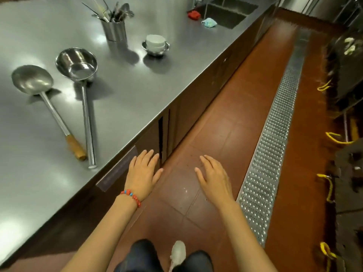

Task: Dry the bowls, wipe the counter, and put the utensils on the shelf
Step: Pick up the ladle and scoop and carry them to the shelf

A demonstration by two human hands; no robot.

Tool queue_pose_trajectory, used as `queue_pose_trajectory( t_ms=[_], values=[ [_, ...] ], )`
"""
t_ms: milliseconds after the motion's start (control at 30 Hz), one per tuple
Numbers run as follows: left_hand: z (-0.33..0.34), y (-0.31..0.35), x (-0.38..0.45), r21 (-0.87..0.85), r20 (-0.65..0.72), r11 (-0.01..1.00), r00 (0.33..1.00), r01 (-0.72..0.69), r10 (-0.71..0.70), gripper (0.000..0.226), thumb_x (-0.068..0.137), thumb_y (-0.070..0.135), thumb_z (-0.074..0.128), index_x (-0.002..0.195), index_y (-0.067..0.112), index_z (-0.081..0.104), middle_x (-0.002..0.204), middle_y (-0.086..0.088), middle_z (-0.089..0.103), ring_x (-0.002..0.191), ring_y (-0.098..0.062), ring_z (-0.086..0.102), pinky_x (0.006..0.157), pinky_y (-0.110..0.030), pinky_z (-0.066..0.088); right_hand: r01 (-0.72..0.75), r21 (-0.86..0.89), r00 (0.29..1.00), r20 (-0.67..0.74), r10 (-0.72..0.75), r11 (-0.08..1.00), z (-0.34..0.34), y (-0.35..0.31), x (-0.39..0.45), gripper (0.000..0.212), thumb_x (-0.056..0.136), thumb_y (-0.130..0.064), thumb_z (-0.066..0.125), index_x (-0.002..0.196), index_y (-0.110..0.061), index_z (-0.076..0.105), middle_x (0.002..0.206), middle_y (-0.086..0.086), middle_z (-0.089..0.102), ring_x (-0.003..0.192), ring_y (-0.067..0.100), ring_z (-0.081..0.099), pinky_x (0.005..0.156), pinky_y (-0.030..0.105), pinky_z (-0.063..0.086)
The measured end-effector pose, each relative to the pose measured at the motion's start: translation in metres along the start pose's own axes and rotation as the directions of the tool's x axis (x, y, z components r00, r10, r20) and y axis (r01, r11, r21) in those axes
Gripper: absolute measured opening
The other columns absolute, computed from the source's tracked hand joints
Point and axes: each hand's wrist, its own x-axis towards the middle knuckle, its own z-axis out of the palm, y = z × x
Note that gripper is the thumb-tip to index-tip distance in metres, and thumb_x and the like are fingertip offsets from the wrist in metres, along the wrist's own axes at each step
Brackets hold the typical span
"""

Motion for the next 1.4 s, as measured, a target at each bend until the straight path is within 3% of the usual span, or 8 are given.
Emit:
queue_pose_trajectory(
  t_ms=[333, 633, 767, 900, 1000, 1133, 1267, 1400],
  values=[
    [-0.027, -0.096, 0.004, -0.086, -0.144, 0.911, 0.899, 0.404, -0.413, 0.051, 0.091, 0.034, 0.048, 0.137, 0.012, 0.038, 0.147, -0.012, 0.035, 0.138, -0.028, 0.025, 0.110, -0.042, 0.020, 0.371, 0.118, 0.902, 0.190, -0.387, 0.921, 0.052, -0.105, 0.104, 0.048, 0.096, -0.037, 0.039, 0.139, -0.017, 0.036, 0.146, 0.003, 0.037, 0.136, 0.017, 0.029, 0.110, 0.032, 0.027],
    [-0.050, -0.201, 0.020, -0.199, -0.243, 0.833, 0.798, 0.516, -0.552, 0.047, 0.088, 0.024, 0.057, 0.130, 0.007, 0.047, 0.140, -0.015, 0.044, 0.132, -0.032, 0.035, 0.106, -0.044, 0.028, 0.523, 0.155, 0.814, 0.201, -0.546, 0.838, 0.112, -0.204, 0.169, 0.043, 0.093, -0.029, 0.049, 0.129, -0.007, 0.048, 0.133, 0.014, 0.052, 0.123, 0.029, 0.046, 0.101, 0.038, 0.038],
    [-0.044, -0.234, 0.030, -0.353, -0.190, 0.744, 0.736, 0.567, -0.650, 0.046, 0.090, 0.026, 0.054, 0.131, 0.008, 0.046, 0.138, -0.015, 0.046, 0.129, -0.030, 0.037, 0.106, -0.040, 0.028, 0.446, 0.219, 0.831, 0.258, -0.492, 0.868, 0.135, -0.233, 0.187, 0.041, 0.094, -0.032, 0.045, 0.128, -0.010, 0.048, 0.130, 0.011, 0.052, 0.119, 0.028, 0.048, 0.095, 0.038, 0.041],
    [-0.036, -0.246, 0.045, -0.677, -0.062, 0.428, 0.533, 0.599, -0.844, 0.043, 0.088, 0.024, 0.058, 0.125, 0.003, 0.051, 0.121, -0.022, 0.055, 0.106, -0.030, 0.054, 0.094, -0.034, 0.041, 0.174, 0.341, 0.882, 0.363, -0.300, 0.924, 0.155, -0.251, 0.198, 0.039, 0.094, -0.035, 0.045, 0.125, -0.014, 0.051, 0.121, 0.009, 0.057, 0.109, 0.025, 0.054, 0.087, 0.034, 0.044],
    [-0.031, -0.251, 0.057, -0.739, 0.030, 0.259, 0.415, 0.622, -0.909, 0.041, 0.086, 0.027, 0.061, 0.117, 0.002, 0.055, 0.112, -0.019, 0.061, 0.087, -0.022, 0.057, 0.081, -0.028, 0.042, 0.069, 0.366, 0.884, 0.409, -0.227, 0.928, 0.167, -0.263, 0.208, 0.036, 0.093, -0.037, 0.048, 0.115, -0.010, 0.057, 0.104, 0.011, 0.064, 0.099, 0.028, 0.059, 0.081, 0.034, 0.045],
    [-0.025, -0.253, 0.069, -0.729, 0.087, 0.177, 0.346, 0.661, -0.934, 0.041, 0.079, 0.032, 0.068, 0.105, 0.001, 0.060, 0.097, -0.014, 0.068, 0.090, -0.027, 0.061, 0.074, -0.026, 0.040, -0.019, 0.308, 0.878, 0.459, -0.131, 0.951, 0.181, -0.280, 0.220, 0.038, 0.090, -0.044, 0.049, 0.103, -0.011, 0.061, 0.102, 0.011, 0.068, 0.097, 0.030, 0.061, 0.079, 0.036, 0.049],
    [-0.023, -0.253, 0.078, -0.695, 0.104, 0.175, 0.339, 0.697, -0.935, 0.029, 0.074, 0.035, 0.073, 0.069, 0.013, 0.055, 0.065, -0.003, 0.056, 0.064, -0.019, 0.051, 0.057, -0.024, 0.038, -0.004, 0.208, 0.870, 0.483, -0.099, 0.978, 0.193, -0.289, 0.225, 0.040, 0.086, -0.050, 0.053, 0.087, -0.011, 0.063, 0.090, 0.010, 0.069, 0.085, 0.029, 0.063, 0.064, 0.030, 0.043],
    [-0.022, -0.259, 0.079, -0.672, 0.110, 0.203, 0.367, 0.712, -0.924, 0.045, 0.073, 0.032, 0.073, 0.047, 0.017, 0.040, 0.044, 0.001, 0.041, 0.044, -0.014, 0.040, 0.046, -0.023, 0.033, -0.008, 0.180, 0.854, 0.513, -0.087, 0.984, 0.198, -0.293, 0.229, 0.035, 0.082, -0.046, 0.058, 0.063, -0.017, 0.052, 0.070, 0.006, 0.063, 0.070, 0.025, 0.060, 0.057, 0.027, 0.037]
  ],
)
